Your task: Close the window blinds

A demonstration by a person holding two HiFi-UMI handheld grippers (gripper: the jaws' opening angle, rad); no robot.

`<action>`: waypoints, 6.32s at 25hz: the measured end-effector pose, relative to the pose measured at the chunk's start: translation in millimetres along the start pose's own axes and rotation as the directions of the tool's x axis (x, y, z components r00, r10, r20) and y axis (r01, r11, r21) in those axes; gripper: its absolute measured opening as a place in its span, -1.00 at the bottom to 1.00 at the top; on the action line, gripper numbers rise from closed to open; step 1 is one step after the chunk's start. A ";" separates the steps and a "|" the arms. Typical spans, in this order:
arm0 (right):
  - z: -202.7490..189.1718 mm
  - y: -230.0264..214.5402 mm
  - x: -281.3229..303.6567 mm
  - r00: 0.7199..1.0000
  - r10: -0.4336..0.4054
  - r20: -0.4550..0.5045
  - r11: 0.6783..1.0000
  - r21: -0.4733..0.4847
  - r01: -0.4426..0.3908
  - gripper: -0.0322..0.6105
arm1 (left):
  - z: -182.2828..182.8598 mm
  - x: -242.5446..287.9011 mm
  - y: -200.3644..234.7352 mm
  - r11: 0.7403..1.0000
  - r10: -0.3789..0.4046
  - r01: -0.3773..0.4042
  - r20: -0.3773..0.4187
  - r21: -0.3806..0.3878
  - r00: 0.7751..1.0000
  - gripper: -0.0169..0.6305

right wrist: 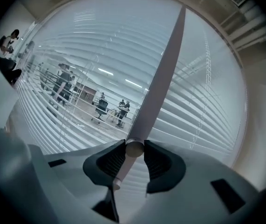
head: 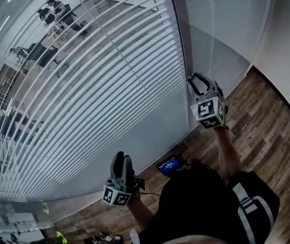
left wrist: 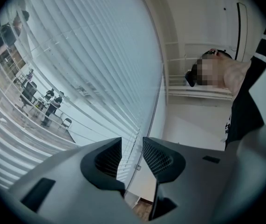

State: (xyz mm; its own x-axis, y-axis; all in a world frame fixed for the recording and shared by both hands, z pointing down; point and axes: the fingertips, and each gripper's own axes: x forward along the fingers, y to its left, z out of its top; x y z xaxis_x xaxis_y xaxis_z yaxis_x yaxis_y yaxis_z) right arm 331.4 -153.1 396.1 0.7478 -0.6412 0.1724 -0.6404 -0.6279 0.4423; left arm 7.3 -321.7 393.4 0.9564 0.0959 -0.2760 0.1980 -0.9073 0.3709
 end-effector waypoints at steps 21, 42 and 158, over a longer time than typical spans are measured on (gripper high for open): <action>-16.2 3.6 0.7 0.996 0.086 0.035 0.972 0.217 -0.091 -0.44 | -5.6 2.1 -1.7 1.000 -0.005 0.005 -0.011 -0.001 1.000 -0.52; -12.4 -3.5 10.0 0.988 0.149 0.042 0.879 0.452 -0.152 -0.49 | -0.3 4.5 4.2 1.000 0.015 -0.015 -0.012 -0.007 1.000 -0.52; -14.0 -16.2 -3.8 0.950 0.270 0.156 0.715 0.629 -0.306 -0.49 | -2.8 12.2 -21.5 1.000 0.021 -0.021 -0.025 -0.016 0.999 -0.52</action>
State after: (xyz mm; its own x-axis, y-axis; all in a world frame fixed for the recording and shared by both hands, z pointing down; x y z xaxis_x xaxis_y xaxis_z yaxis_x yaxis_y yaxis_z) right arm 341.4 -134.3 400.6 0.5106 -0.8473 0.1461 -0.7967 -0.5301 -0.2903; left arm 15.3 -299.9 384.6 0.9653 0.0871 -0.2461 0.1810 -0.9025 0.3908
